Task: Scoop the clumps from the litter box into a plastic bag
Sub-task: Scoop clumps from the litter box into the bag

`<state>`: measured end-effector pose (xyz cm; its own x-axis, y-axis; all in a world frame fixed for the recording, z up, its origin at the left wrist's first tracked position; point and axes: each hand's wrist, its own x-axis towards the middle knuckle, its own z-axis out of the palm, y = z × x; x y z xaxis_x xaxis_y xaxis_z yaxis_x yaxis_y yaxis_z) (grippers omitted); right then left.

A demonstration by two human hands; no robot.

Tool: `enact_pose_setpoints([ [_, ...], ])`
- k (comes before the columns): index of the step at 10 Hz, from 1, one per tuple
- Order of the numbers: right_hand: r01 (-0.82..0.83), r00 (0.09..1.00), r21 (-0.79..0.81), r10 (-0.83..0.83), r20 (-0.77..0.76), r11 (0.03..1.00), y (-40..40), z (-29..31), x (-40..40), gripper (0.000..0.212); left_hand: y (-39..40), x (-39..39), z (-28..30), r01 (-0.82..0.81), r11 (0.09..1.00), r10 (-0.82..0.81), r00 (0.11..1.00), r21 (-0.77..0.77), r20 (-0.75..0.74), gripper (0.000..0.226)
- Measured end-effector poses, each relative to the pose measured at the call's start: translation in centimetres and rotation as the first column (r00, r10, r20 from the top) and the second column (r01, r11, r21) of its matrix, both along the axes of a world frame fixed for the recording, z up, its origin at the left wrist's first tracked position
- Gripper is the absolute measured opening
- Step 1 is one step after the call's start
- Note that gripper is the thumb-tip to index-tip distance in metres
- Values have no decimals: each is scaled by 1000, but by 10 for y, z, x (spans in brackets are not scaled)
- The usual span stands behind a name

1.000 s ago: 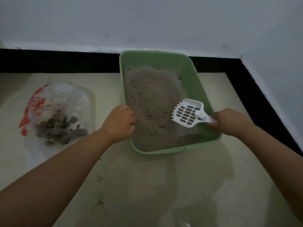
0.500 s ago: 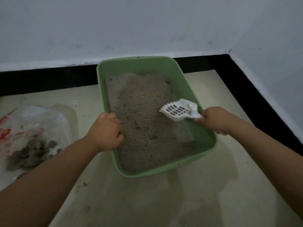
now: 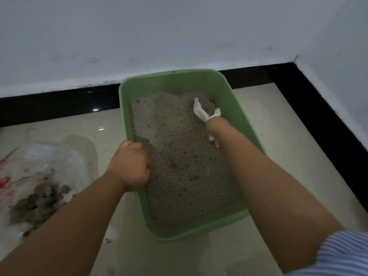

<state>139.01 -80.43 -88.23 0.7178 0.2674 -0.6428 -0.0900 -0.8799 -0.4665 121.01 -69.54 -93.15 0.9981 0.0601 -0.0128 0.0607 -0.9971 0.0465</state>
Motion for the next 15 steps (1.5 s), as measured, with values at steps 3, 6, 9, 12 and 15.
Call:
enact_pose_setpoints([
  [3,35,982,-31,-28,188,999,15,-33,9,42,0,-1,0,-69,998,68,995,-2,-76,51],
  [6,-183,794,-323,333,508,928,-27,-57,21,40,-1,1,-2,-142,990,144,970,27,-195,53],
  [9,-219,826,-195,288,485,956,-35,-61,26,43,-5,5,6,-126,990,135,969,56,-205,56],
  [12,-175,904,-79,192,382,981,-33,-54,32,44,-9,5,13,-166,984,177,953,65,-246,62],
  [15,-212,834,-60,213,509,975,-38,-63,24,42,-10,5,17,-195,979,202,937,54,-285,62],
])
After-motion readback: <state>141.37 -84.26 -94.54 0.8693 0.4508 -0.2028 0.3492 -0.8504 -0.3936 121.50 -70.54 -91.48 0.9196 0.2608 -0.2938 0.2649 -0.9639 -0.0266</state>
